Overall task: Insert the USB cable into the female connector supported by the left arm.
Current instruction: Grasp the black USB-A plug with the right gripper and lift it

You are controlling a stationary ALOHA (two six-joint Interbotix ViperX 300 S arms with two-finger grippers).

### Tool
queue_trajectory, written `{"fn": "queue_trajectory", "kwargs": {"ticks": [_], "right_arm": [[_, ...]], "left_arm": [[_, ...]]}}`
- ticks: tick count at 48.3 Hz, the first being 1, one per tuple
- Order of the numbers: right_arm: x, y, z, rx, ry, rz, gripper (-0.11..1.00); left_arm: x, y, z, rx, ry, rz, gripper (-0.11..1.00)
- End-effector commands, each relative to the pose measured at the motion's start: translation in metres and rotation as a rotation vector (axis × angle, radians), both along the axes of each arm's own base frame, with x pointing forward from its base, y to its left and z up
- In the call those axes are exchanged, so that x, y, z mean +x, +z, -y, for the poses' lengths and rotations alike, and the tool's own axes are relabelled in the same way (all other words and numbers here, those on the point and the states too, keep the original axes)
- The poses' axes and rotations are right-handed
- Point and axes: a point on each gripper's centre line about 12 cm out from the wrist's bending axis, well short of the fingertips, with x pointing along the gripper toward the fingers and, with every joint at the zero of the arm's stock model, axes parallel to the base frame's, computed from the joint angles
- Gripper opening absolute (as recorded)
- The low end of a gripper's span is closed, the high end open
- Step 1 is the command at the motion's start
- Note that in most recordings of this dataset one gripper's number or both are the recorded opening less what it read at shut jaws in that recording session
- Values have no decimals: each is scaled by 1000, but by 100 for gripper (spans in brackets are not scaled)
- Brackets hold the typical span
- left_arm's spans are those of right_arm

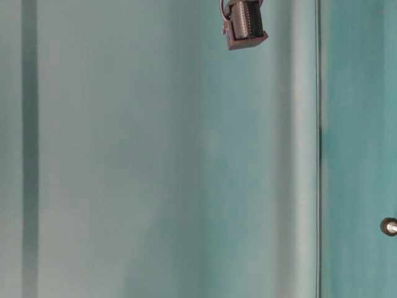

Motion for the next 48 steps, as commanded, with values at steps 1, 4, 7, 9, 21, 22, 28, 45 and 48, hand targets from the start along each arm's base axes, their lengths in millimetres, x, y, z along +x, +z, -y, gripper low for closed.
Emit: {"fn": "queue_trajectory", "kwargs": {"ticks": [1,4,7,9,21,22,28,45,48], "right_arm": [[4,-1,0,-3,7,1,48],[5,0,0,-4,8,3,48],[6,0,-2,-5,15,3,45],[7,1,-3,-6,23,4,41],[16,8,-19,-49,143,13,21],[18,10,-20,-54,155,14,21],[20,15,-20,-70,179,-10,21],[33,50,-10,-103,188,-4,21],[39,54,-9,-105,186,9,20]], "left_arm": [[3,5,0,14,-8,15,93],[1,1,-1,14,-6,1,93],[-1,-2,-1,16,-8,-8,93],[-2,-2,0,15,-9,-10,93],[-4,-5,-2,16,1,0,93],[-3,-5,-3,16,3,3,93],[-4,-6,-3,18,4,1,93],[6,-18,-4,22,5,18,93],[9,-24,-4,23,6,13,93]]}}
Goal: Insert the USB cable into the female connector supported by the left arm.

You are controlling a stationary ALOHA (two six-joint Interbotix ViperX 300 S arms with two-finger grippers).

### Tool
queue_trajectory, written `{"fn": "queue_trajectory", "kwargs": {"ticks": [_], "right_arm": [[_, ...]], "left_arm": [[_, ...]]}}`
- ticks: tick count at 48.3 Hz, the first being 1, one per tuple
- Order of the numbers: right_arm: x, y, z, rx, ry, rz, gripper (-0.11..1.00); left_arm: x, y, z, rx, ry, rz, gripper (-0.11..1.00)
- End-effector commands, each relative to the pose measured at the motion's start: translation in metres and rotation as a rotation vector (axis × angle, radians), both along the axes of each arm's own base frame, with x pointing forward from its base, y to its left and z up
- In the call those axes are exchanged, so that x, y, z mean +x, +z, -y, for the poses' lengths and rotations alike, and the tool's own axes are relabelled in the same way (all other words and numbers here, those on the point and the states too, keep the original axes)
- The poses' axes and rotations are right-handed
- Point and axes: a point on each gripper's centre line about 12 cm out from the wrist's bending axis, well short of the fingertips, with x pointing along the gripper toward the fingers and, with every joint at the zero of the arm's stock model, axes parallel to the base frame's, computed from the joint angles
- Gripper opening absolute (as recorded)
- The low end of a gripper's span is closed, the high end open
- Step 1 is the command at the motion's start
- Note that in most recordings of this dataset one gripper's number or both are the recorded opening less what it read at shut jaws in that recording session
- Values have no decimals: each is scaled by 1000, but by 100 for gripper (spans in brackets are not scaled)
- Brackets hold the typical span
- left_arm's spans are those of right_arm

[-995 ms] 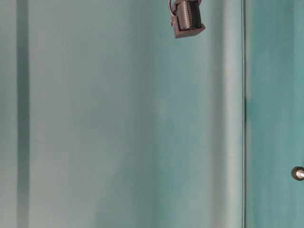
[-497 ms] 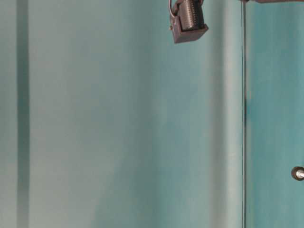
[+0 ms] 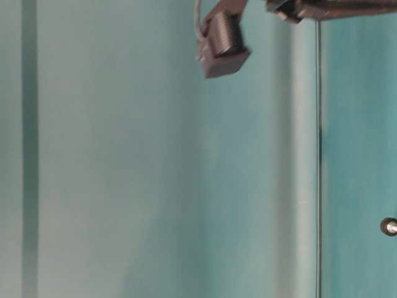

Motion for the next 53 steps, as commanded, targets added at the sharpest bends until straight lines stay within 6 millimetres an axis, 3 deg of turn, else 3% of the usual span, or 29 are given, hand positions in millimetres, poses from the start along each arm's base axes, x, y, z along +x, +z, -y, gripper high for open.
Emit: {"fn": "queue_trajectory", "kwargs": {"ticks": [1,18,38,53], "right_arm": [[14,21,2,-3,-4,69,20],[44,21,5,-4,-15,-4,20],[74,35,4,-7,-13,8,20],[99,27,1,-10,-6,-68,20]], "left_arm": [[7,-3,-1,17,-6,16,93],[28,-25,-2,36,-14,21,93],[34,-50,-10,29,26,27,93],[43,-63,-16,31,48,41,93]]}}
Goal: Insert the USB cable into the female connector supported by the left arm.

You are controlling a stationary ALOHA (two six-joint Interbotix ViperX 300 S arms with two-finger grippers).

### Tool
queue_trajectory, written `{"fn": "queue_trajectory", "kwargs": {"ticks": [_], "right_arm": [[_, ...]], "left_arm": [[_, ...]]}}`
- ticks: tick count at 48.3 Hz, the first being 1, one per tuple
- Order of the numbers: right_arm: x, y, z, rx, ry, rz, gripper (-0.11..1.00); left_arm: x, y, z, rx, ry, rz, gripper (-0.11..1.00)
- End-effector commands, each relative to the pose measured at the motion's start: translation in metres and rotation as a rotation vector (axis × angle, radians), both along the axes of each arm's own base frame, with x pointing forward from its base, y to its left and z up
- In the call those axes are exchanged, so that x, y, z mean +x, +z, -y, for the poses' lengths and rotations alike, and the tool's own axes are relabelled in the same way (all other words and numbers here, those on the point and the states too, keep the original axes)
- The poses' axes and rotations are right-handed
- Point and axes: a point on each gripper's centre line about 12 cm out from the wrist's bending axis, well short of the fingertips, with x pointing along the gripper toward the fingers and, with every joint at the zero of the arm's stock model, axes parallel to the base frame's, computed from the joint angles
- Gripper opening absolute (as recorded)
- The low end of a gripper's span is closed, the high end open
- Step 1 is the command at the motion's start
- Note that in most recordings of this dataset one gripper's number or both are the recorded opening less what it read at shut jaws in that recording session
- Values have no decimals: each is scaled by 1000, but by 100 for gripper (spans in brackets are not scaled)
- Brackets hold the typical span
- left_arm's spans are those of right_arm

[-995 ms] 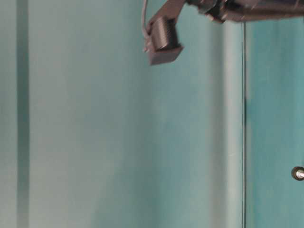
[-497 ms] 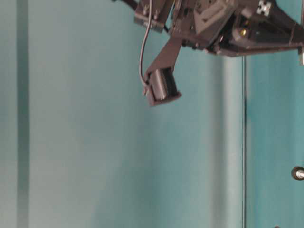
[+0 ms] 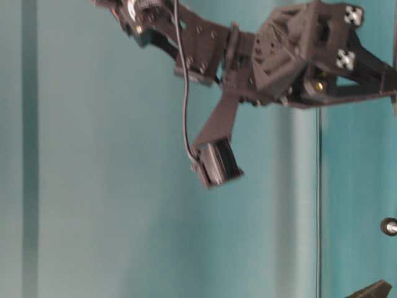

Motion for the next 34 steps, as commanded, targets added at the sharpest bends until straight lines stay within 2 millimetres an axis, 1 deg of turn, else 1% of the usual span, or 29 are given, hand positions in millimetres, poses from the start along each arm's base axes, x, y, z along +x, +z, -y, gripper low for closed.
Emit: {"fn": "queue_trajectory", "kwargs": {"ticks": [1,6,16,26,34], "right_arm": [[16,17,0,-1,2,55,20],[27,17,0,-2,3,67,20],[41,11,-3,-3,13,70,20],[51,10,-9,-115,98,76,20],[57,9,-6,-140,53,90,20]], "left_arm": [[7,3,-2,0,8,26,93],[10,3,-2,0,8,28,93],[11,3,-3,0,10,29,93],[13,4,-3,-2,12,34,93],[15,6,-3,-5,14,42,93]]}}
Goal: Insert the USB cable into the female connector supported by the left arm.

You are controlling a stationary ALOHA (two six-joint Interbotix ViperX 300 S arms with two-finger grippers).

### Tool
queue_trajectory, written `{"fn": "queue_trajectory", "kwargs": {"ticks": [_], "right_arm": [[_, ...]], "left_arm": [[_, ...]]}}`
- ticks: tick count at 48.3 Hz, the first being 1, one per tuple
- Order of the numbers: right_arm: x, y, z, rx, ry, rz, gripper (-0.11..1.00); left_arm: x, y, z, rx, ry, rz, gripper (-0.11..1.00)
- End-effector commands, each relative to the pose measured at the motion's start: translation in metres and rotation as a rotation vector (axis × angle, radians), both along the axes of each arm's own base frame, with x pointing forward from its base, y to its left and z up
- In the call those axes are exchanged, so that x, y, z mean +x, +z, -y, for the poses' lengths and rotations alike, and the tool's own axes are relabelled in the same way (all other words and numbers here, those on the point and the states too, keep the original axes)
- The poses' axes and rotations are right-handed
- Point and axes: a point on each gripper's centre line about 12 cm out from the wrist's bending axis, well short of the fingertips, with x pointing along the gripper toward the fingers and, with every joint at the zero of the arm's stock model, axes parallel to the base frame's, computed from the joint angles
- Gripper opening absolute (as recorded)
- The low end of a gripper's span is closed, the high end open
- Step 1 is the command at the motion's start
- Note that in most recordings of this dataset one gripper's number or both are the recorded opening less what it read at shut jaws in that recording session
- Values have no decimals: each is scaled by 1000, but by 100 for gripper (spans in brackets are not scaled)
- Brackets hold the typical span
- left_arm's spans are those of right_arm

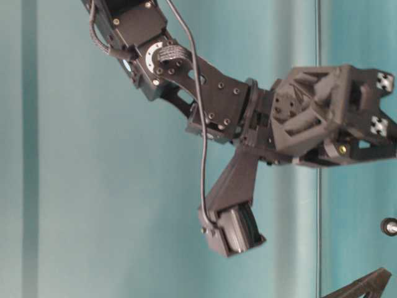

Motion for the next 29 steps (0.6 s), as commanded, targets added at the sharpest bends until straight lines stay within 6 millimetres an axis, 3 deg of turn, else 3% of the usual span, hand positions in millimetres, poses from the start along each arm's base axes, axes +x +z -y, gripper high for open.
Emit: {"fn": "queue_trajectory", "kwargs": {"ticks": [1,29], "right_arm": [[9,17,4,-14,-17,60,20],[16,9,1,-7,-9,93,21]], "left_arm": [[6,6,-1,-6,9,28,92],[10,8,-1,-25,20,43,93]]}}
